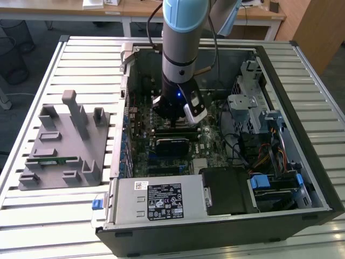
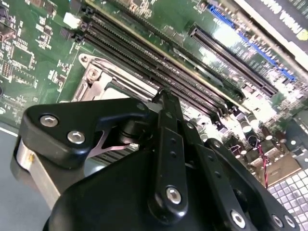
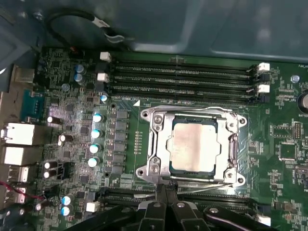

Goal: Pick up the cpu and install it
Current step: 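Install the second cpu locking lever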

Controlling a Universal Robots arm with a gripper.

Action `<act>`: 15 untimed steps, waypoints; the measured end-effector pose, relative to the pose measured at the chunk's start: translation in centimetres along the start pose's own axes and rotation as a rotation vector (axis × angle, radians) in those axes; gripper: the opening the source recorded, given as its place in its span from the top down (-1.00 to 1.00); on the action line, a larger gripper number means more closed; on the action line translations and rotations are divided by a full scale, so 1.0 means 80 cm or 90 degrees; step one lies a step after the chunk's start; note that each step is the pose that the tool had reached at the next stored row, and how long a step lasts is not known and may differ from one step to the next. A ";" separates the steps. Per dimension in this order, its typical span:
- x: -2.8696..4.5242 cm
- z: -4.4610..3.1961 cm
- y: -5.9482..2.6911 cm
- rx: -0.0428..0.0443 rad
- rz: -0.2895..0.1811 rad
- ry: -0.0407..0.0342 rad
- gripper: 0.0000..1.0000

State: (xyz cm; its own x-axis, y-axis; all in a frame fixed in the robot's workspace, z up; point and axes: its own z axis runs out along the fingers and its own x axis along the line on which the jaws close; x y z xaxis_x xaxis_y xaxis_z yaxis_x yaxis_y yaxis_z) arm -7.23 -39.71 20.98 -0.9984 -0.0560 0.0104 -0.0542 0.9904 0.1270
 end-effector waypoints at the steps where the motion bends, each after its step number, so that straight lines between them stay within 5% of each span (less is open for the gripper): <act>1: 0.0001 0.0002 -0.001 -0.0041 0.000 -0.0003 0.79; 10: 0.0098 0.0015 -0.011 -0.0150 0.000 -0.0008 0.79; 15: 0.0170 0.0018 -0.015 -0.0305 -0.001 -0.0018 0.79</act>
State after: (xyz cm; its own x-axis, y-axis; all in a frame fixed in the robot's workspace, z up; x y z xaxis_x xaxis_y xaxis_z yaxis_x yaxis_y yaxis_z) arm -8.53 -40.94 20.70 -0.9984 -0.0563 0.0075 -0.0542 0.9832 0.1743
